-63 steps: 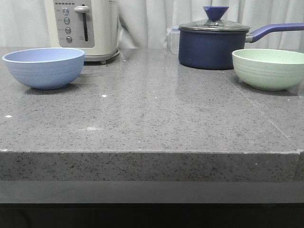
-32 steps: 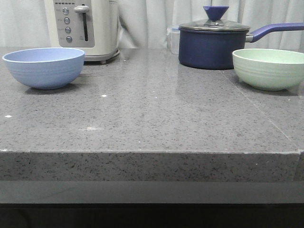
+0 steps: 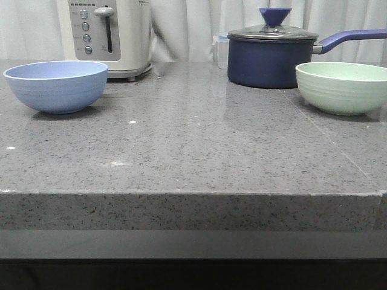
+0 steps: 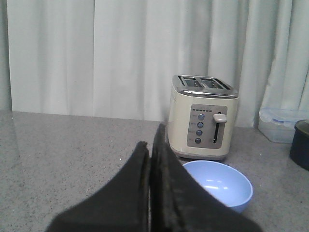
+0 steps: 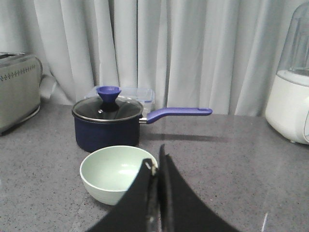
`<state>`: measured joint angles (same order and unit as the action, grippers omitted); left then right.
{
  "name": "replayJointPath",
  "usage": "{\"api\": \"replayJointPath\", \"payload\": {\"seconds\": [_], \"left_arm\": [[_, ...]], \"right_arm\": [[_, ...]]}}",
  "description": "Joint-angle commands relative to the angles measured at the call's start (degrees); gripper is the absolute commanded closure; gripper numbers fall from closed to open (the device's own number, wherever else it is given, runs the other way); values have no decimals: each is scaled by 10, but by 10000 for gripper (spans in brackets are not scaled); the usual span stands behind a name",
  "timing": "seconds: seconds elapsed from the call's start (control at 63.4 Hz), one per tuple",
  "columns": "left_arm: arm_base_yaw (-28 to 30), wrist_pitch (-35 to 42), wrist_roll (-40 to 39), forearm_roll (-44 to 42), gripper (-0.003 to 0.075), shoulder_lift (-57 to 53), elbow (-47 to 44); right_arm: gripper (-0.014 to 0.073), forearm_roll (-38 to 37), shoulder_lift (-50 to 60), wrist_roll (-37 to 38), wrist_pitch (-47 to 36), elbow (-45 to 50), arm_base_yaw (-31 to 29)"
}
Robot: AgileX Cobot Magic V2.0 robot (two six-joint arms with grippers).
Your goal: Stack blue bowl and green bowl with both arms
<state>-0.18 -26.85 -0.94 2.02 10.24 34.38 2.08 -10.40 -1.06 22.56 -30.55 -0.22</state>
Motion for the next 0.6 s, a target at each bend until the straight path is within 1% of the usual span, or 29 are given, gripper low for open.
{"api": "replayJointPath", "payload": {"seconds": [0.0, 0.063, 0.126, 0.205, 0.584], "left_arm": [[1, -27, -3, 7, 740, 54, 68], [1, -63, -3, 7, 740, 89, 101], [1, -83, -3, 7, 740, 120, 120], [1, -81, -3, 7, 740, 151, 124], [1, -79, -3, 15, 740, 236, 120]], "right_arm": [[651, -10, -54, -6, -7, -52, -4], [651, -10, -91, -6, 22, -80, -4], [651, -10, -128, -6, 51, -103, -4], [651, -10, -167, -6, 73, -118, -4], [651, -10, -284, -6, 85, -119, -4]]}}
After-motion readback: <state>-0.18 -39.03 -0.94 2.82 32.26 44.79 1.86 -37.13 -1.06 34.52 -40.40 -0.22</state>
